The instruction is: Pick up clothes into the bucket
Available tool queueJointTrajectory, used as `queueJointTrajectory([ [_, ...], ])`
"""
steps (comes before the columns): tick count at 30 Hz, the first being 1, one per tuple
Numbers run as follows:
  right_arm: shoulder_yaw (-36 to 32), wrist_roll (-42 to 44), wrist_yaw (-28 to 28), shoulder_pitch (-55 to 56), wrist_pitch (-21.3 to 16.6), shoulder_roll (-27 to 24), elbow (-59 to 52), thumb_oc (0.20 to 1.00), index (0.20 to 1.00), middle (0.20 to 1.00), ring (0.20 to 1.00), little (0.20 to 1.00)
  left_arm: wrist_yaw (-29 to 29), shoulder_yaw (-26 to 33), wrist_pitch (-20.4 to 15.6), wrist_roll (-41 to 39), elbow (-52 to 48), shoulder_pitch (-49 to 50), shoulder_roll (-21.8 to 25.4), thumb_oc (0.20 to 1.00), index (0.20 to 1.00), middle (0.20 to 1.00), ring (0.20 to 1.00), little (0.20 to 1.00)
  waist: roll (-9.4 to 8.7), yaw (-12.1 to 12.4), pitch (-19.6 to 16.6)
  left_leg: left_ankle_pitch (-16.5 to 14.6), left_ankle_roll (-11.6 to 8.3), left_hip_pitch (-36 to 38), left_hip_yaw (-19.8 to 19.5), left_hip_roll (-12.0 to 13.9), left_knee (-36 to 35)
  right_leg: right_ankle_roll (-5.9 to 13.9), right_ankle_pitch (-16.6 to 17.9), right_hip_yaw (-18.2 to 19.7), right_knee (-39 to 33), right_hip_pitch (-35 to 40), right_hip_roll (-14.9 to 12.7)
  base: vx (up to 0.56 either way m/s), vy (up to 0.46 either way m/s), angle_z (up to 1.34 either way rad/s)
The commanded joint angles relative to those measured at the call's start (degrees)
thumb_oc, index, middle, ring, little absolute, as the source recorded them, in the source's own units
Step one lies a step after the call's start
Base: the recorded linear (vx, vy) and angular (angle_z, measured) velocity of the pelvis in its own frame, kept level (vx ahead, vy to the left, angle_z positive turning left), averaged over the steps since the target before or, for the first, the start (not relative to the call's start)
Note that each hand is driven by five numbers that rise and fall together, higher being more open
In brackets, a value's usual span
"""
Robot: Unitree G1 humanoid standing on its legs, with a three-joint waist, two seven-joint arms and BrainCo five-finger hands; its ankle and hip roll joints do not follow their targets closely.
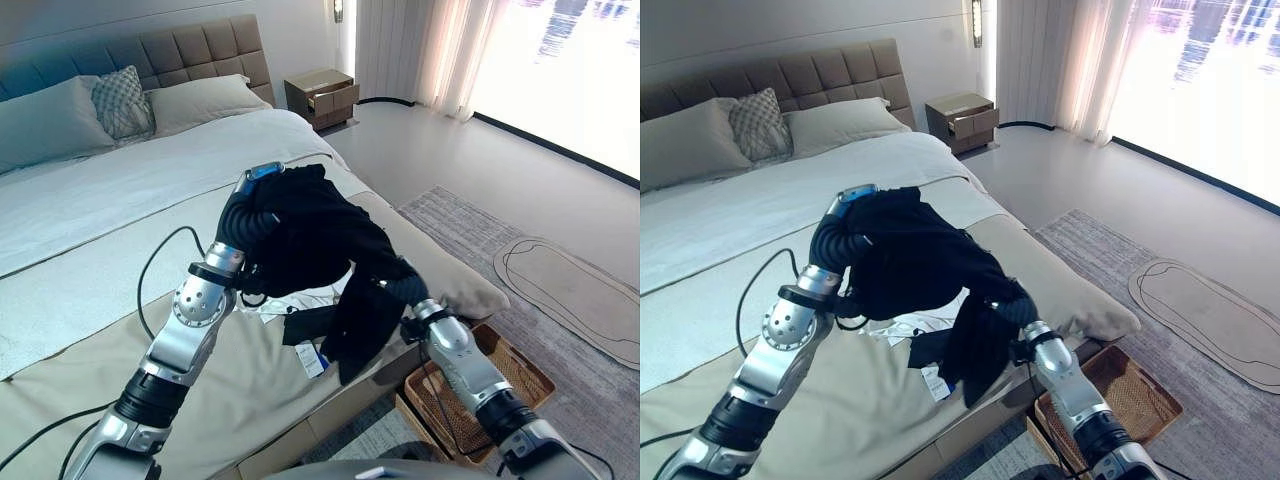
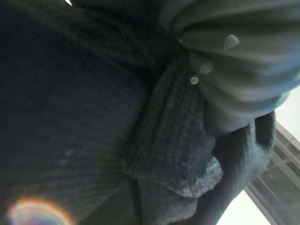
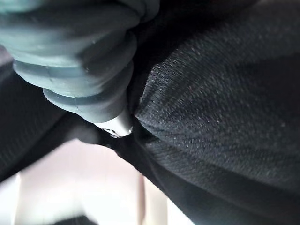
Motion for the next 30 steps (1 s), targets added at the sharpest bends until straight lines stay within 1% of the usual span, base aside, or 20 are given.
queueJointTrajectory([
  [1,-5.74,6.21,-1.76,-0.24,-5.27,-0.12,-3.75,0.200,0.200,0.200,0.200,0.200,2.85,7.30,-4.99,3.52,2.42,-1.85,0.91,0.200,0.200,0.200,0.200,0.200,-3.96,0.56,-0.94,-2.15,-0.28,-0.90,0.12,1.40,3.46,2.99,1.23,0.20,2.07,-0.57,-2.88,0.00,0.000,0.00],
  [3,-8.56,6.74,-2.97,-0.32,-6.34,-0.71,-4.88,0.200,0.200,0.200,0.200,0.200,4.24,7.75,-4.40,6.96,5.84,-0.12,0.33,0.200,0.200,0.200,0.200,0.200,-4.17,0.43,-1.00,-2.17,-0.29,-0.95,0.15,1.43,3.49,2.92,1.14,0.25,2.03,-0.51,-2.77,0.00,0.000,0.00],
  [4,-9.61,7.21,-3.34,-0.52,-6.75,-0.77,-5.23,0.200,0.200,0.200,0.200,0.200,4.18,7.34,-4.57,6.77,7.10,0.31,-0.35,0.200,0.200,0.200,0.200,0.200,-4.27,0.44,-1.00,-2.17,-0.28,-0.96,0.17,1.39,3.45,2.90,1.14,0.28,2.00,-0.52,-2.72,0.00,0.000,0.00],
  [6,-11.43,9.89,-3.53,-0.95,-7.75,-0.54,-6.12,0.200,0.200,0.200,0.200,0.200,4.20,6.26,-4.12,7.12,10.13,1.56,-1.53,0.200,0.200,0.200,0.200,0.200,-4.45,0.36,-1.01,-2.18,-0.28,-1.08,0.17,1.39,3.43,2.89,1.13,0.33,1.97,-0.63,-2.61,0.00,0.000,0.00],
  [8,-13.33,12.22,-3.90,-1.65,-8.38,-0.52,-7.16,0.200,0.200,0.200,0.200,0.200,3.11,3.94,-3.16,8.53,13.73,2.79,-2.36,0.200,0.200,0.200,0.200,0.200,-4.69,0.21,-0.94,-2.19,-0.22,-1.22,0.14,1.46,3.48,2.88,1.16,0.48,1.97,-0.77,-2.55,0.00,0.000,0.00],
  [9,-14.44,13.45,-4.45,-2.17,-8.81,-0.87,-7.93,0.200,0.200,0.200,0.200,0.200,2.51,2.48,-2.69,9.40,15.90,3.17,-2.67,1.000,1.000,1.000,1.000,1.000,-4.83,0.25,-0.89,-2.20,-0.20,-1.32,0.21,1.45,3.57,2.89,1.21,0.53,2.01,-0.89,-2.55,0.00,0.000,0.00],
  [10,-14.48,13.47,-4.44,-2.16,-8.79,-0.90,-7.94,0.200,0.200,0.200,0.200,0.200,2.52,2.43,-2.74,9.40,15.99,3.10,-2.69,1.000,1.000,1.000,1.000,1.000,-4.82,0.30,-0.89,-2.21,-0.19,-1.33,0.22,1.45,3.58,2.89,1.20,0.55,2.02,-0.91,-2.55,0.00,0.000,0.00],
  [11,-15.34,15.90,-4.24,-3.14,-8.99,-1.45,-8.07,0.200,0.200,0.200,0.200,0.200,0.20,-0.11,-1.82,8.53,20.63,3.44,-3.27,1.000,1.000,1.000,1.000,1.000,-4.91,0.07,-0.89,-2.21,-0.11,-1.41,0.29,1.35,3.60,2.90,1.20,0.81,2.13,-1.07,-2.51,0.00,0.000,0.00],
  [12,-15.40,15.99,-4.17,-3.16,-9.01,-1.51,-8.03,0.200,0.200,0.200,0.200,0.200,0.19,-0.19,-1.93,8.50,20.81,3.31,-3.32,1.000,1.000,1.000,1.000,1.000,-4.89,0.14,-0.88,-2.22,-0.11,-1.41,0.31,1.35,3.60,2.90,1.19,0.83,2.14,-1.09,-2.51,0.00,0.000,0.00],
  [14,-16.45,18.33,-3.63,-4.23,-9.08,-2.66,-8.61,0.200,0.200,0.200,0.200,0.200,-0.87,-1.18,-1.04,8.44,24.37,4.54,-3.77,1.000,1.000,1.000,1.000,1.000,-5.06,-0.05,-0.76,-2.22,-0.05,-1.52,0.46,1.21,3.58,2.93,1.30,0.97,2.26,-1.46,-2.59,0.00,0.000,0.00],
  [17,-17.25,18.62,-4.27,-5.09,-9.37,-3.88,-8.91,0.200,0.200,0.200,0.200,0.200,-0.85,-1.33,-0.74,8.79,26.23,5.38,-4.24,1.000,1.000,1.000,1.000,1.000,-5.18,-0.05,-0.72,-2.23,0.01,-1.72,0.50,1.14,3.66,2.96,1.34,1.03,2.37,-1.61,-2.65,0.00,-0.002,-0.01],
  [20,-19.20,17.69,-5.73,-6.83,-9.71,-6.57,-8.99,0.200,0.200,0.200,0.200,0.200,-1.69,-0.90,-0.68,8.87,27.48,7.20,-3.94,1.000,1.000,1.000,1.000,1.000,-5.23,0.04,-0.56,-2.33,0.08,-1.83,0.67,1.13,3.67,3.07,1.41,1.09,2.38,-1.77,-2.70,0.01,-0.002,-0.05],
  [21,-20.78,17.29,-6.71,-8.18,-9.93,-8.99,-8.61,0.200,0.200,0.200,0.200,0.200,-2.12,-0.35,-0.87,8.82,27.99,8.87,-3.45,1.000,1.000,1.000,1.000,1.000,-5.40,0.12,-0.50,-2.43,0.12,-1.90,0.75,1.09,3.73,3.10,1.47,1.14,2.38,-1.85,-2.72,-0.03,0.002,-0.04],
  [22,-20.76,17.32,-6.71,-8.31,-9.98,-9.06,-8.52,0.200,0.200,0.200,0.200,0.200,-2.13,-0.32,-0.89,8.81,27.97,8.81,-3.47,1.000,1.000,1.000,1.000,1.000,-5.50,0.11,-0.41,-1.88,0.22,-2.30,0.78,0.91,3.87,3.00,1.90,1.20,2.51,-2.25,-2.91,-0.03,0.002,-0.04],
  [25,-22.82,18.27,-8.20,-11.25,-10.59,-13.56,-4.64,0.200,0.200,0.200,0.200,0.200,-2.96,0.22,-1.51,7.58,28.54,10.97,-2.59,1.000,1.000,1.000,1.000,1.000,-5.81,0.35,-0.35,-1.94,0.26,-2.57,0.87,0.81,4.03,3.01,1.95,1.42,2.57,-2.49,-2.82,0.01,-0.001,-0.05],
  [26,-23.49,18.94,-8.56,-12.07,-10.86,-15.25,-3.24,0.200,0.200,0.200,0.200,0.200,-3.35,0.55,-1.70,6.91,28.47,11.86,-2.38,1.000,1.000,1.000,1.000,1.000,-5.80,0.41,-0.48,-2.46,0.18,-2.31,0.90,0.97,3.92,3.11,1.55,1.46,2.45,-2.23,-2.66,0.00,0.000,0.00],
  [27,-24.06,19.84,-9.13,-13.10,-11.11,-16.79,-2.10,0.200,0.200,0.200,0.200,0.200,-3.61,0.77,-1.80,6.15,28.66,12.57,-2.12,1.000,1.000,1.000,1.000,1.000,-6.02,0.42,-0.33,-1.96,0.23,-2.64,0.90,0.85,4.08,2.98,1.97,1.58,2.62,-2.55,-2.80,0.04,-0.002,0.00],
  [28,-24.63,20.60,-9.48,-14.02,-11.27,-18.56,-0.73,0.200,0.200,0.200,0.200,0.200,-3.70,1.04,-1.96,5.69,28.78,13.22,-1.91,1.000,1.000,1.000,1.000,1.000,-6.09,0.49,-0.40,-2.47,0.15,-2.38,0.88,1.01,3.98,3.06,1.58,1.56,2.50,-2.35,-2.61,0.00,0.000,0.00],
  [29,-24.98,21.47,-9.56,-15.40,-11.71,-20.54,0.95,0.200,0.200,0.200,0.200,0.200,-3.88,1.42,-2.08,5.25,28.66,13.83,-1.66,1.000,1.000,1.000,1.000,1.000,-6.23,0.54,-0.20,-1.95,0.24,-2.80,0.90,0.86,4.17,2.92,2.01,1.63,2.73,-2.77,-2.77,0.00,0.000,0.00],
  [30,-25.57,22.17,-9.73,-16.52,-11.84,-23.80,2.34,0.200,0.200,0.200,0.200,0.200,-3.97,2.02,-2.22,4.41,29.07,14.79,-1.45,1.000,1.000,1.000,1.000,1.000,-6.49,0.51,-0.11,-1.95,0.25,-2.94,0.89,0.85,4.25,2.93,2.04,1.68,2.80,-2.90,-2.73,-0.03,0.001,-0.01],
])
